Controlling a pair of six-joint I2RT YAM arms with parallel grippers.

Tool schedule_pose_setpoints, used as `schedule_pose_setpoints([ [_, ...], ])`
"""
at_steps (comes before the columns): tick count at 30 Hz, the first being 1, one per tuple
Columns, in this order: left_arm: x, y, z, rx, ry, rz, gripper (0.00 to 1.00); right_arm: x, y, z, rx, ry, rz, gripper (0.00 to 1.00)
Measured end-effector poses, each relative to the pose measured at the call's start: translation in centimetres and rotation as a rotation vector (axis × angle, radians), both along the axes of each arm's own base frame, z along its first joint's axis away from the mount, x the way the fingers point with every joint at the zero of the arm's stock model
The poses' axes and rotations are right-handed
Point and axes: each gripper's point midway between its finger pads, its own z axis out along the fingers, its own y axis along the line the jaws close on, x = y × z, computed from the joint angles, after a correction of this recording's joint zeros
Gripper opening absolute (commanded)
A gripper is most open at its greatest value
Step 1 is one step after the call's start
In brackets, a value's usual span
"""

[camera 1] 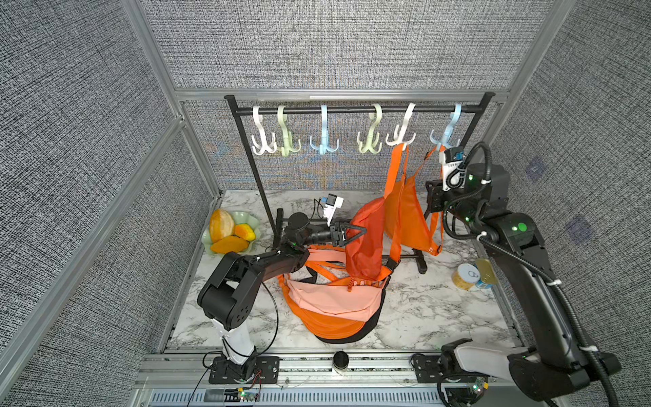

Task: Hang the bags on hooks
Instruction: Hang the bag on the hook.

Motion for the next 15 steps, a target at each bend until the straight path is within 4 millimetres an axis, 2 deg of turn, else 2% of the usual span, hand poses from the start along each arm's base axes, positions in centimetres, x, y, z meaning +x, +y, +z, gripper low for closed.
schedule_pose_setpoints([
  [4, 2.8, 0.3, 0.5, 0.042, -0.029, 0.088, 0.67, -1.7, 0.9, 0.2, -0.025, -0.026, 0.004, 0.37],
  [7, 5.2, 0.4, 0.7, 0.098, -0.051, 0.173, 0.67, -2.3, 1.6, -1.7, -0.046, 0.000, 0.018, 0.42],
  [10, 6.5, 0.8, 1.1, 0.146, -0.075, 0.244, 0.67, -3.0, 3.1, -5.1, -0.051, 0.052, 0.067, 0.50],
  [13, 6.7, 2.1, 1.3, 0.168, -0.087, 0.294, 0.68, -4.2, 6.0, -10.2, -0.048, 0.140, 0.190, 0.62],
  [15, 7.0, 3.7, 1.2, 0.175, -0.082, 0.343, 0.68, -5.4, 8.6, -13.8, -0.044, 0.208, 0.295, 0.69],
])
